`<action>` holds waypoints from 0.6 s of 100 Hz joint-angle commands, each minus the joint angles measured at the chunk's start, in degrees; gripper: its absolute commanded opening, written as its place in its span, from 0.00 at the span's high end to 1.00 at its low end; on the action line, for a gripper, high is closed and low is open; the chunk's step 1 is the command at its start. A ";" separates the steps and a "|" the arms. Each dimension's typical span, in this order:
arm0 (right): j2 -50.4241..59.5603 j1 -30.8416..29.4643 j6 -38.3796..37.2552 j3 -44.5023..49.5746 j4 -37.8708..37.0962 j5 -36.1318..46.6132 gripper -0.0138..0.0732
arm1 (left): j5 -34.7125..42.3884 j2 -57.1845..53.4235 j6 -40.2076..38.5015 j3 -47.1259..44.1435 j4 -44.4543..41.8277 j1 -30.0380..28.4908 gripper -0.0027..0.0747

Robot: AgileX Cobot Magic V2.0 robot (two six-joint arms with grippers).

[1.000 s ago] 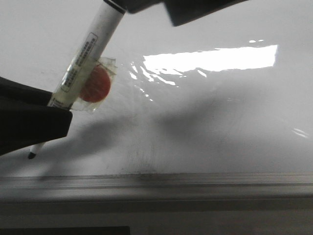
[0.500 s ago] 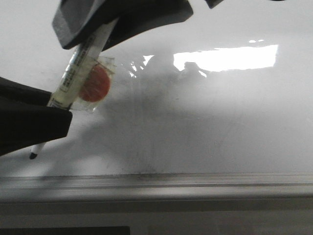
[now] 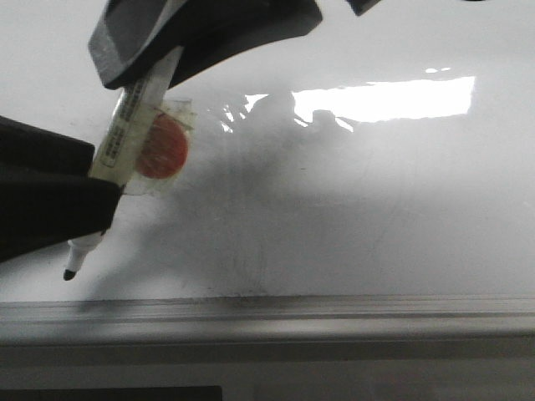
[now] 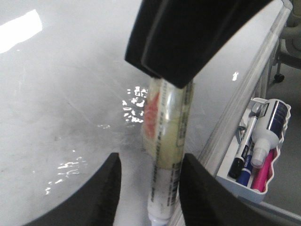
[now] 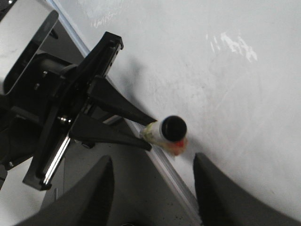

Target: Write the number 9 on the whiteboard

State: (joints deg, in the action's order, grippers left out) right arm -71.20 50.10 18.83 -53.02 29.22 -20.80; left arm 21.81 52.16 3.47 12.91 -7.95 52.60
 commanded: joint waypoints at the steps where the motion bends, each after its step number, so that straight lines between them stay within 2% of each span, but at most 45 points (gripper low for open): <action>1: 2.86 -1.68 0.80 -1.99 -0.19 3.60 0.91 | 1.40 -4.44 -0.08 1.75 4.85 -0.08 0.60; 28: 9.20 -11.64 0.80 -3.52 -0.19 2.01 0.91 | -6.63 -15.85 0.00 1.75 7.39 -0.21 0.59; 44: 8.85 -16.76 0.80 -7.14 -0.19 -0.37 0.91 | -6.49 -15.95 0.00 1.75 8.90 -0.30 0.59; 60: 6.36 -18.74 0.80 -9.22 -0.19 2.89 0.91 | -5.96 -15.95 0.00 1.75 8.90 -0.30 0.59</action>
State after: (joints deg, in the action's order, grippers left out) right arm -64.09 32.29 19.00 -59.57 28.84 -23.62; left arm 11.25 36.23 3.47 12.91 0.31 52.49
